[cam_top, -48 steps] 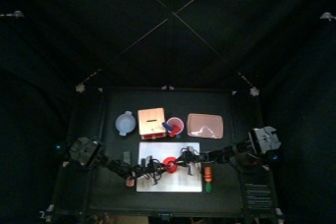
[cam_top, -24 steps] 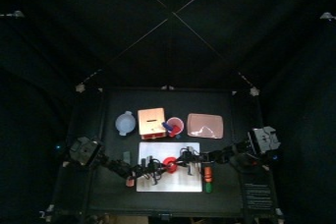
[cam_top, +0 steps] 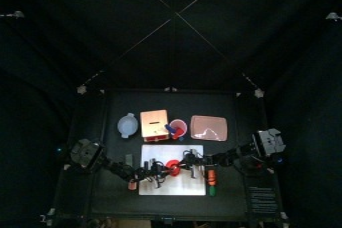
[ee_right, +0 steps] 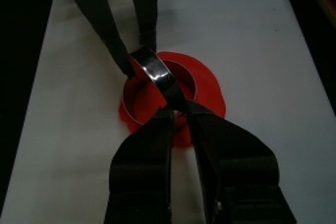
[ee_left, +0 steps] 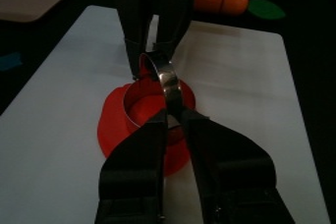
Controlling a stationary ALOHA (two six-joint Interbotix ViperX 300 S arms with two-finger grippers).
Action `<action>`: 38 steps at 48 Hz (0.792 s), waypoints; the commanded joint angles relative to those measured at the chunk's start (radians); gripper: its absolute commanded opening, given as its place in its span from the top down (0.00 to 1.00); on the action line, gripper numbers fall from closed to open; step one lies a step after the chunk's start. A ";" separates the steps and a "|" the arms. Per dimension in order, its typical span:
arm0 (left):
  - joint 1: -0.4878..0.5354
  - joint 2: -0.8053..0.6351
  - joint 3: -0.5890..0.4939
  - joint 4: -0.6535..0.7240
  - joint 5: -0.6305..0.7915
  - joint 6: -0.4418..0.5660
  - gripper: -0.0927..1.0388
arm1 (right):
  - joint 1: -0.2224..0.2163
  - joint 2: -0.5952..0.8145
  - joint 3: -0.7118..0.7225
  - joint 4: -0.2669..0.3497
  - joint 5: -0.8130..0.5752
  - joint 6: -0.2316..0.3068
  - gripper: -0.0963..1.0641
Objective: Get the cutter from the drawer then cut the dough then place the extra dough in the bowl
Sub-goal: Cut the dough
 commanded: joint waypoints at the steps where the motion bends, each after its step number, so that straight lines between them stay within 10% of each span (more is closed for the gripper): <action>1: 0.031 0.008 0.012 -0.017 0.041 -0.002 0.43 | 0.002 0.014 -0.005 0.000 0.043 0.006 0.51; 38: 0.034 0.006 0.014 -0.021 0.097 0.000 0.42 | 0.002 0.014 -0.015 0.021 0.058 0.005 0.42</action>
